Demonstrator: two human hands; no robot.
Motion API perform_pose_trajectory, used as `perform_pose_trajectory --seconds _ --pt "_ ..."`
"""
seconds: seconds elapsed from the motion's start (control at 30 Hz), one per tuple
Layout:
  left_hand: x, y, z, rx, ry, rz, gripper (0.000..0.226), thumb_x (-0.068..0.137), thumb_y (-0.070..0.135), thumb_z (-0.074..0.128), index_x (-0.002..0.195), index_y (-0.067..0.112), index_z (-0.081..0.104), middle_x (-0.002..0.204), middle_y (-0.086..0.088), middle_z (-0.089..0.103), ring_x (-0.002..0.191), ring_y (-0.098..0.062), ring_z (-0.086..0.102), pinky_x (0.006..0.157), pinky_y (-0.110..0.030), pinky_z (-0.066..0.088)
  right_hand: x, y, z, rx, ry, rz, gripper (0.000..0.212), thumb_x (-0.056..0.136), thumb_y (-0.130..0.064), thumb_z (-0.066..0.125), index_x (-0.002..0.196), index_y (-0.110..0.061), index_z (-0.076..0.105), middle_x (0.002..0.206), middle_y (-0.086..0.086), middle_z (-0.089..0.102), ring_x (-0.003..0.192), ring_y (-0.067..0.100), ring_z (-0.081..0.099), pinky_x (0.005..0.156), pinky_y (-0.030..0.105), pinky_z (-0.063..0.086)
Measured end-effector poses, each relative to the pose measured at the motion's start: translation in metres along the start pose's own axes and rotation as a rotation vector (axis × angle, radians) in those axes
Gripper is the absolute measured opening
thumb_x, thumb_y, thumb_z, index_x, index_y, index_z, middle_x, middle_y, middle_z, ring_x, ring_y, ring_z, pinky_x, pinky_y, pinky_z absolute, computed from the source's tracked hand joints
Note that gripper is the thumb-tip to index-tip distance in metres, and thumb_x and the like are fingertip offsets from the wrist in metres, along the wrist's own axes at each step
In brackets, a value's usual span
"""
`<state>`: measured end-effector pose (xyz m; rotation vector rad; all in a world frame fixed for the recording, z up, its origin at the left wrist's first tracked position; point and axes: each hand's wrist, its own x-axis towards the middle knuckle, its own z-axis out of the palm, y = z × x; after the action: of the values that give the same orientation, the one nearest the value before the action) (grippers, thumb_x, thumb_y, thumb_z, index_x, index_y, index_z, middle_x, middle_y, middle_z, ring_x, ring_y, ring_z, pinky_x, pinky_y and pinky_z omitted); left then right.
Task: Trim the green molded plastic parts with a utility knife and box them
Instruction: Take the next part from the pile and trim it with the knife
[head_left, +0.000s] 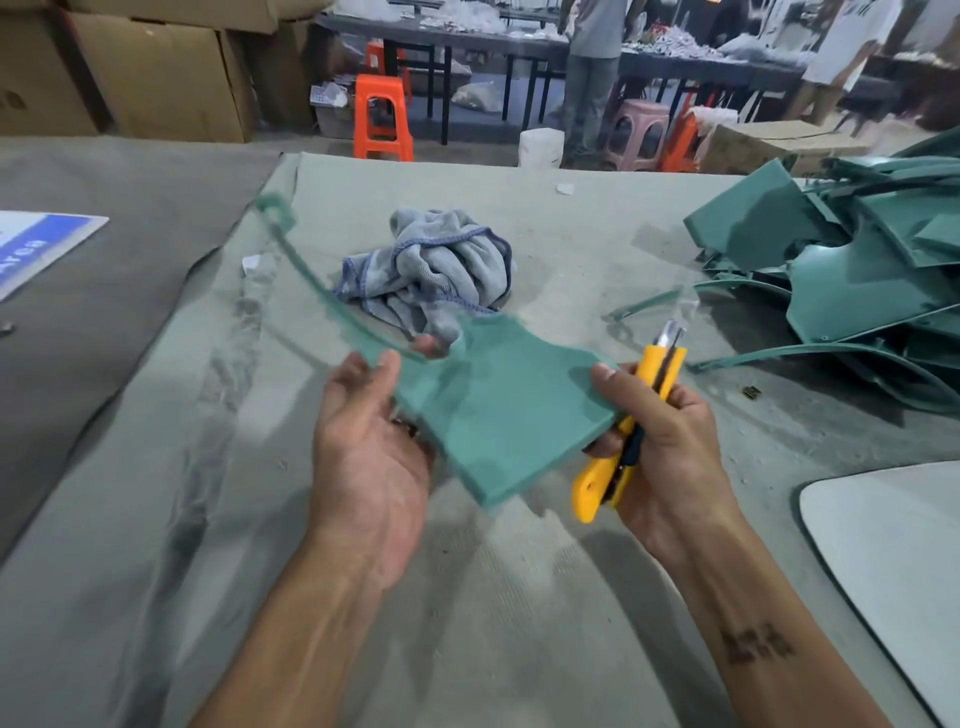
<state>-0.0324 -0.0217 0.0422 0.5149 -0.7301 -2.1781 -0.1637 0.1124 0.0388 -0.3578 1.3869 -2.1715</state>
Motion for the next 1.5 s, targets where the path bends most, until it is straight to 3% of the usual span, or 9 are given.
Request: perform_pose_trajectory --seconds 0.1,0.4,0.57,0.7,0.83,0.93,1.0,1.13,1.5 --pt "-0.004 -0.010 0.001 0.132 -0.070 -0.052 0.049 0.076 0.009 0.066 0.123 0.011 0.053 0.107 -0.009 0.076 0.091 -0.023 0.074 0.076 -0.035 0.063 0.002 0.000 -0.001 0.052 0.036 0.003 0.024 0.077 -0.020 0.081 0.079 -0.013 0.058 0.072 0.002 0.060 0.047 0.013 0.046 0.045 0.023 0.043" --pt "-0.008 -0.015 -0.002 0.265 -0.114 -0.127 0.023 0.082 0.027 0.069 0.099 0.016 0.081 0.110 -0.010 0.077 0.095 -0.023 0.076 0.065 -0.032 0.061 0.006 -0.007 -0.008 0.095 -0.079 0.056 0.030 0.081 -0.034 0.079 0.086 -0.010 0.063 0.066 -0.002 0.059 0.046 0.008 0.043 0.044 0.019 0.041" --pt "0.000 -0.018 -0.011 0.663 0.051 0.421 0.064 0.089 -0.003 0.057 0.141 0.030 0.037 0.148 0.005 0.050 0.117 -0.011 0.066 0.080 -0.032 0.060 0.007 -0.012 -0.008 0.186 0.024 0.060 0.017 0.078 -0.026 0.081 0.074 -0.014 0.070 0.071 0.001 0.062 0.042 0.006 0.042 0.040 0.016 0.039" --pt "0.003 -0.022 -0.024 1.510 -0.168 0.816 0.098 0.077 0.012 0.080 0.157 0.034 0.029 0.171 -0.005 -0.013 0.158 -0.021 -0.012 0.126 -0.045 0.011 0.003 -0.019 -0.007 0.166 -0.004 0.097 0.023 0.076 -0.027 0.079 0.057 -0.019 0.068 0.059 -0.002 0.055 0.038 0.004 0.039 0.037 0.015 0.036" --pt "0.001 -0.020 -0.024 1.639 -0.167 1.098 0.051 0.083 0.021 0.067 0.134 0.021 0.067 0.164 -0.009 0.033 0.157 -0.037 0.010 0.120 -0.068 -0.003 -0.003 -0.020 0.001 0.208 -0.134 0.158 0.032 0.076 -0.046 0.073 0.076 -0.014 0.072 0.055 -0.004 0.056 0.035 0.003 0.039 0.037 0.011 0.035" --pt "-0.002 -0.020 -0.026 1.458 -0.090 1.213 0.037 0.085 0.008 0.065 0.117 0.023 0.075 0.127 0.002 0.072 0.125 -0.020 0.063 0.118 -0.053 0.033 -0.003 -0.016 0.004 0.294 -0.124 0.073 0.044 0.093 -0.058 0.056 0.092 -0.015 0.061 0.063 0.003 0.057 0.044 0.010 0.045 0.046 0.021 0.042" --pt "-0.008 -0.020 -0.021 1.333 -0.002 1.136 0.037 0.082 0.011 0.076 0.113 0.031 0.072 0.108 0.005 0.076 0.089 -0.011 0.069 0.082 -0.023 0.051 -0.005 -0.009 0.002 0.153 -0.071 -0.159 0.036 0.107 -0.045 0.048 0.095 -0.013 0.058 0.068 0.012 0.059 0.048 0.021 0.048 0.051 0.028 0.042" --pt "-0.010 -0.020 -0.014 1.446 -0.019 1.096 0.021 0.095 0.030 0.068 0.106 0.016 0.079 0.100 -0.001 0.079 0.087 -0.017 0.061 0.062 -0.015 0.033 -0.017 0.006 0.004 -0.138 -0.227 -0.562 0.033 0.108 -0.037 0.052 0.101 -0.005 0.057 0.073 0.019 0.065 0.042 0.031 0.058 0.044 0.030 0.044" --pt "-0.015 -0.015 -0.010 1.422 -0.073 0.877 0.035 0.095 0.046 0.052 0.075 0.017 0.051 0.054 -0.004 0.051 0.049 -0.026 0.044 0.052 -0.025 0.020 -0.037 0.038 0.032 -0.511 -0.330 -0.684 0.028 0.110 -0.051 0.044 0.098 -0.028 0.055 0.069 -0.007 0.059 0.051 0.017 0.065 0.043 0.038 0.052"
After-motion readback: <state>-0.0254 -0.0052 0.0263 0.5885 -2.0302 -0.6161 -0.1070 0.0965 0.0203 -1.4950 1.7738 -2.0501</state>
